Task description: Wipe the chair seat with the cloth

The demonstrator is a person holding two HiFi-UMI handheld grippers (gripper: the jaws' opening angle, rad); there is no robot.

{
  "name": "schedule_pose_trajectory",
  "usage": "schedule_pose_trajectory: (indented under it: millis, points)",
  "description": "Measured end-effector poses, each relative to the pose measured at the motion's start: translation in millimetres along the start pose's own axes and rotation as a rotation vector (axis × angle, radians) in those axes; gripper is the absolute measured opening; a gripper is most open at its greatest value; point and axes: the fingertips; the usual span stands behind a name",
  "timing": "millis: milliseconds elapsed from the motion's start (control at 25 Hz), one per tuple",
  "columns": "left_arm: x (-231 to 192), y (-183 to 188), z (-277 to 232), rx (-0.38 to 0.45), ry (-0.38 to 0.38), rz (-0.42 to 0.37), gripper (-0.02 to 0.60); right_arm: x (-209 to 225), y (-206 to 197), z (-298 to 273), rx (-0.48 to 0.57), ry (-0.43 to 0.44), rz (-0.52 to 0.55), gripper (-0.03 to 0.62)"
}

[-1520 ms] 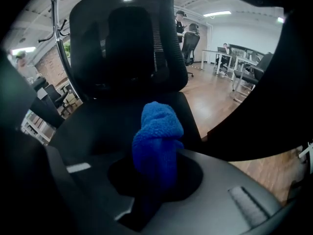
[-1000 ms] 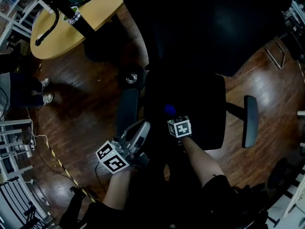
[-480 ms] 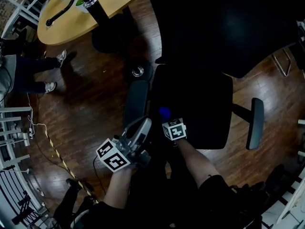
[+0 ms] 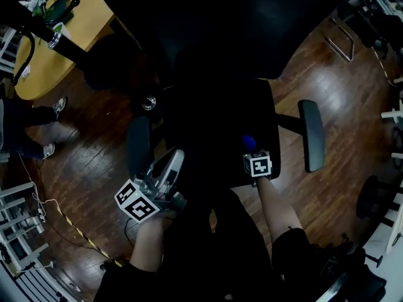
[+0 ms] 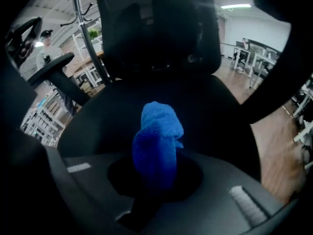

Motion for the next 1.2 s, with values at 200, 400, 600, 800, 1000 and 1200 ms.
schedule_pose_trajectory:
  millis: [200, 400, 600, 800, 1000, 1200]
  points:
    - [6, -24, -20, -0.065, -0.032, 0.016, -0.008, 75, -16, 33, 0.024, -0.101, -0.045, 0.035]
    - [19, -37, -31, -0.080, -0.043, 0.013, -0.008, 87, -20, 43, 0.034, -0.108, -0.079, 0.035]
    - [18, -38, -32, -0.069, -0.036, 0.005, -0.008, 92, -21, 39, 0.050, -0.098, -0.079, 0.035]
    - [16, -25, -21, -0.029, -0.018, -0.005, -0.008, 71, -6, 37, 0.075, -0.072, -0.030, 0.035]
    - [16, -10, -3, 0.022, 0.017, -0.030, -0.008, -16, 15, 11, 0.085, 0.101, -0.004, 0.035]
    - [16, 13, 24, 0.085, 0.054, -0.054, -0.008, -143, 19, -12, 0.048, 0.342, 0.044, 0.035]
Point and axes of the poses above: the fingertips, and each gripper's own axes: z backward along the fingers, x to its right, y out of its top, and after that the axes turned 8 degrees about x, right-handed
